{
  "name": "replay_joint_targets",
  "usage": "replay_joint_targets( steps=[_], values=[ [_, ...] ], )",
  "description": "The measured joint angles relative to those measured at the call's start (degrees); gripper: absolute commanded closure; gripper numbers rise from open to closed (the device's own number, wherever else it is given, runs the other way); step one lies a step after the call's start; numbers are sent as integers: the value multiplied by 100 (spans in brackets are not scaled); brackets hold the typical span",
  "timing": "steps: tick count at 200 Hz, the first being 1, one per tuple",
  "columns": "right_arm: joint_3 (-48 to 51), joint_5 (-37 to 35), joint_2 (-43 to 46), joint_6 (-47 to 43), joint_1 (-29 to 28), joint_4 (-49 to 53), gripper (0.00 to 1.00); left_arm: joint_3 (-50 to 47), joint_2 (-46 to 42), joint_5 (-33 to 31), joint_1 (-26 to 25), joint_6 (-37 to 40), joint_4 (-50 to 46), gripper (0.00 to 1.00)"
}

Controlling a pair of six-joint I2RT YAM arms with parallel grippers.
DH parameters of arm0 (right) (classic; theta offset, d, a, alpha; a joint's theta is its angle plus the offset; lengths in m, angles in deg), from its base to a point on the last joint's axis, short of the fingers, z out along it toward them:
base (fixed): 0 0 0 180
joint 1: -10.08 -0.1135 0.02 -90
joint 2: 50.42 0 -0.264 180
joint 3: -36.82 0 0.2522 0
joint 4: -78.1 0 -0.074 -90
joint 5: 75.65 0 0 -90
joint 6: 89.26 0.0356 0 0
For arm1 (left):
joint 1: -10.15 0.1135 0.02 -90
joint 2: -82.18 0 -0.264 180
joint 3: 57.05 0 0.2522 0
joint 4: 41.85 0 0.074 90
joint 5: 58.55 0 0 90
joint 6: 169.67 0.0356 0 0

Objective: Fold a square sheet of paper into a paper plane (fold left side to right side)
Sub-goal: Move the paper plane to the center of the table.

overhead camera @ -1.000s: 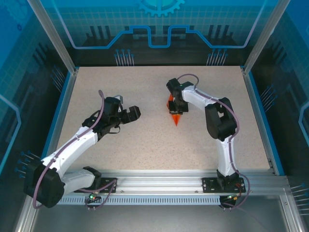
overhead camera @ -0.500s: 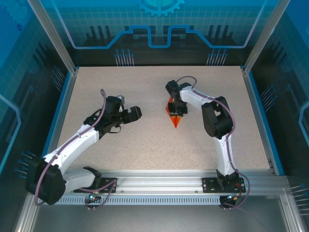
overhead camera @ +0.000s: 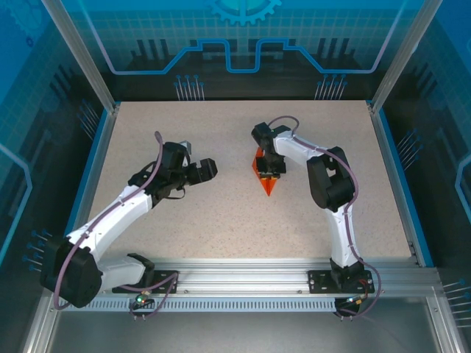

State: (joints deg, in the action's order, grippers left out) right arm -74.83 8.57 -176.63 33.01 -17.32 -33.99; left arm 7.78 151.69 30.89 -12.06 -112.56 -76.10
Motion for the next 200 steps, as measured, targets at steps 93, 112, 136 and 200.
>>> replay_joint_targets(
  steps=[93, 112, 136, 200],
  values=[
    [46, -138, 595, -42, -162, 157, 60, 256, 142, 0, 7, 2, -111, 1],
    [98, -243, 804, -81, -184, 245, 51, 302, 149, 11, 74, 2, -160, 1],
    [476, -369, 1462, -289, -214, 240, 33, 343, 149, 44, 273, 0, -177, 1],
    [2538, -1185, 4966, -964, 428, -929, 0, 50, -258, -813, 1047, 146, 229, 1]
  ],
)
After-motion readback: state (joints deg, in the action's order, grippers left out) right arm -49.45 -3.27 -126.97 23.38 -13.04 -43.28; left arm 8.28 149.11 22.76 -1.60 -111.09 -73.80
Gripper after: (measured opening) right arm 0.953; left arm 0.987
